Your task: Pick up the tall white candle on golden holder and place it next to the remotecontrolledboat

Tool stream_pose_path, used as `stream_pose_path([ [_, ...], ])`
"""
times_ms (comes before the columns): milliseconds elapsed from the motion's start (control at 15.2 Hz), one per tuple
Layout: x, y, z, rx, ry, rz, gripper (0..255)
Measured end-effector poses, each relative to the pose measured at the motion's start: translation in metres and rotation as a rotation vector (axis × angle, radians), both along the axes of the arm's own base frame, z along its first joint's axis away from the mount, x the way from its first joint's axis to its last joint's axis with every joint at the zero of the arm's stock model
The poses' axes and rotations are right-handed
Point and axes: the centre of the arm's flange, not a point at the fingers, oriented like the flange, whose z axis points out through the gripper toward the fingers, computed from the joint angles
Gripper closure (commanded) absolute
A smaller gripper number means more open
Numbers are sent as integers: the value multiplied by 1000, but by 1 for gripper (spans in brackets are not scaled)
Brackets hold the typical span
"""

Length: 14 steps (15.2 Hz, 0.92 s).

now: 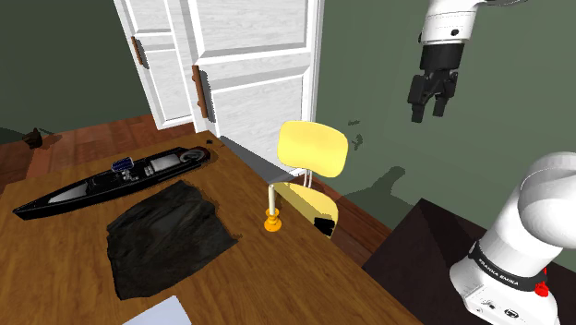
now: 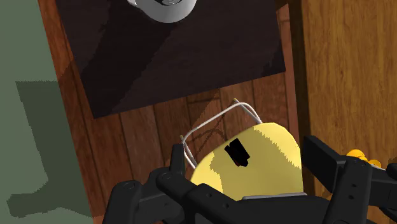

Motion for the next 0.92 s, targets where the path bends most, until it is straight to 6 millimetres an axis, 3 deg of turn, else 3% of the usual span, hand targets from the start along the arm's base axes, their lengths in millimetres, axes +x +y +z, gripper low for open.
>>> stream_pose_path([
  [132,0,3,-3,1,-8,1,0],
  [330,5,27,-24,4,-51,7,0],
  [924,23,112,-93,16,-208,24,0],
])
